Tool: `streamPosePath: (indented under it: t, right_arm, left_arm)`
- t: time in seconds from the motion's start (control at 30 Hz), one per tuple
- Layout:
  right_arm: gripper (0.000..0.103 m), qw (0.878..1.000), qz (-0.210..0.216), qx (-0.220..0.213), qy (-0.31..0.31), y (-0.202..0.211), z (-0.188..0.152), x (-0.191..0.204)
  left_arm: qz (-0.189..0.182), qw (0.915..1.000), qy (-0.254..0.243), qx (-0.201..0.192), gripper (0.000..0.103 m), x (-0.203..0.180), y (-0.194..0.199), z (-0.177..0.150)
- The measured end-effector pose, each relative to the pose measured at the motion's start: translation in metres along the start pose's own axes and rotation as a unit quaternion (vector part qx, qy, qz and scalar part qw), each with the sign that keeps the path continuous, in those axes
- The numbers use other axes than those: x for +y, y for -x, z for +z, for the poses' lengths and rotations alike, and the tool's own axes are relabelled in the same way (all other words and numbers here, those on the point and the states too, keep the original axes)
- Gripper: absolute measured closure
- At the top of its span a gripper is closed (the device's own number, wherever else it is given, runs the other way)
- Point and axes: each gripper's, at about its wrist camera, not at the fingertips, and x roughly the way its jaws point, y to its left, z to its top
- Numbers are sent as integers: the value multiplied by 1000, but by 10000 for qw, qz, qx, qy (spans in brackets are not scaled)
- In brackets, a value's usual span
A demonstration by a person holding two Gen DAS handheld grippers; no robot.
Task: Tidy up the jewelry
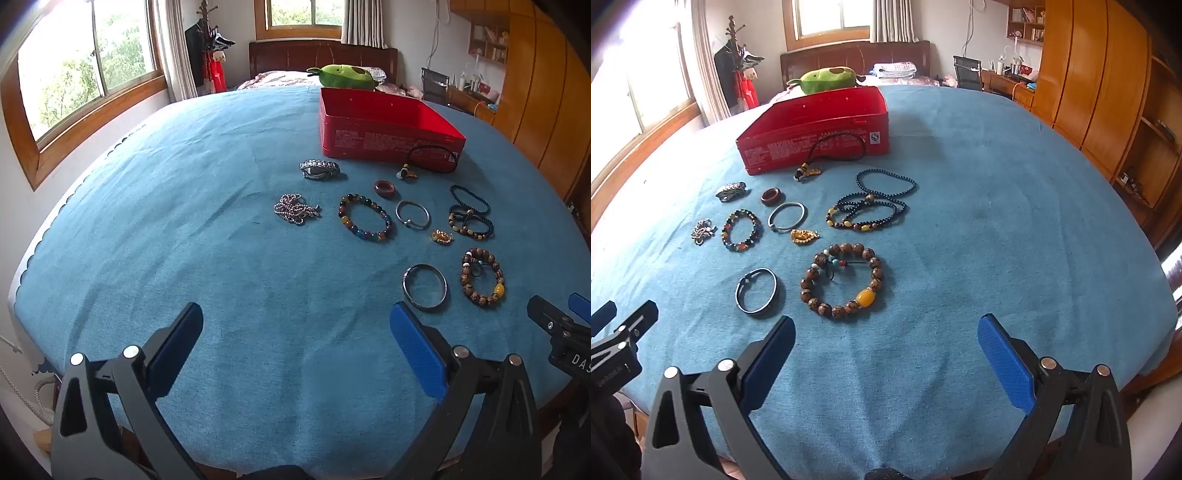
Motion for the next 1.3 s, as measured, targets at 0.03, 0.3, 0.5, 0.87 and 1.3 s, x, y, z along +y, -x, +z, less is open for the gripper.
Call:
streamPosePath:
  t: [0.03, 0.3, 0.5, 0.87, 1.3]
  right_arm:
    - [4, 10000, 1, 18, 0, 0, 0, 0]
    - [4, 10000, 4, 7, -3, -1, 0, -1]
    - [4, 10000, 3, 5, -4, -1, 0, -1]
    - [4, 10000, 4, 17, -9, -1, 0, 0]
    - [4, 10000, 10, 23, -12, -1, 1, -1]
  left_arm:
    - [8, 10000, -4, -3, 3, 0, 0, 0]
    - [-7, 10000, 7, 31, 3, 2, -4, 3]
    - [15, 10000, -5, -29, 3, 0, 0, 0]
    - [19, 10000, -6, -29, 3, 0, 0, 0]
    - [21, 10000, -10, -28, 3, 0, 0, 0]
